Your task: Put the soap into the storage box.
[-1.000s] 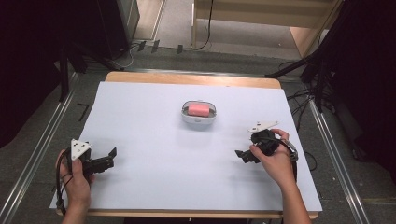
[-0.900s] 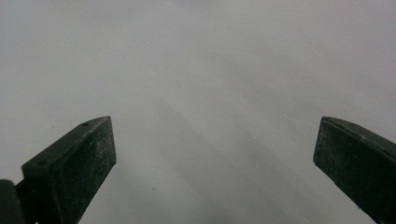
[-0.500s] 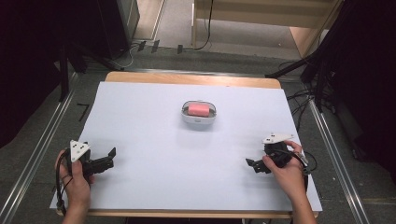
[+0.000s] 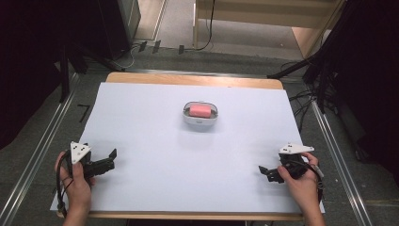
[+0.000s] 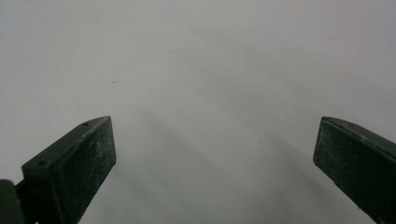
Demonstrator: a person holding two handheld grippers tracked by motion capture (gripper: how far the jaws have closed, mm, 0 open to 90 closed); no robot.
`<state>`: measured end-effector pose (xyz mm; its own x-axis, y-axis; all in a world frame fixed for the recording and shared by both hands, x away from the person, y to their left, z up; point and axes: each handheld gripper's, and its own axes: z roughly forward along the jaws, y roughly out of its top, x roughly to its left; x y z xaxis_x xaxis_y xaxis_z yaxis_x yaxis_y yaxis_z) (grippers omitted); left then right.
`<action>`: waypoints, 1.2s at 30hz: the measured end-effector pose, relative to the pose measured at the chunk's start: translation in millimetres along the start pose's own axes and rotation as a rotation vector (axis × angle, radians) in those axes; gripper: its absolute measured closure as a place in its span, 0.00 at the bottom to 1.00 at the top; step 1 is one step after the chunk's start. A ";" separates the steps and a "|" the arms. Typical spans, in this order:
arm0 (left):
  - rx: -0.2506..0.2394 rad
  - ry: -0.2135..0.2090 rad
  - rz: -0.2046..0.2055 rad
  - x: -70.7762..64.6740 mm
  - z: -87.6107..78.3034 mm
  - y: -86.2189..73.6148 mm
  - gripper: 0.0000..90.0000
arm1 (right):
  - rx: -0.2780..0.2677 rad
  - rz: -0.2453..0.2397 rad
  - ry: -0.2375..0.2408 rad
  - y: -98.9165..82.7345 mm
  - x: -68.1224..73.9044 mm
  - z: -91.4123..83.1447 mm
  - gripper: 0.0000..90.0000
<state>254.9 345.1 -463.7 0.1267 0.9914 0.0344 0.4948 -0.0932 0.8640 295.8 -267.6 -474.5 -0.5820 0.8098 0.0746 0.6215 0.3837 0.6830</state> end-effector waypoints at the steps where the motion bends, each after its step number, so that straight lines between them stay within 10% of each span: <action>1: 0.000 0.000 0.001 -0.1 0.0 0.0 0.00 | -0.003 -0.001 -0.005 -2.1 -1.2 -1.4 0.00; 36: 0.004 0.000 0.006 -0.4 0.3 0.3 0.00 | -0.177 0.165 -0.063 -64.2 -40.7 -45.8 0.00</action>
<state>255.2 344.6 -463.6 0.1297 0.9908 0.0396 0.4973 -0.0996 0.8619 255.6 -345.5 -488.1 -0.4429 0.8832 0.1540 0.6008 0.1649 0.7822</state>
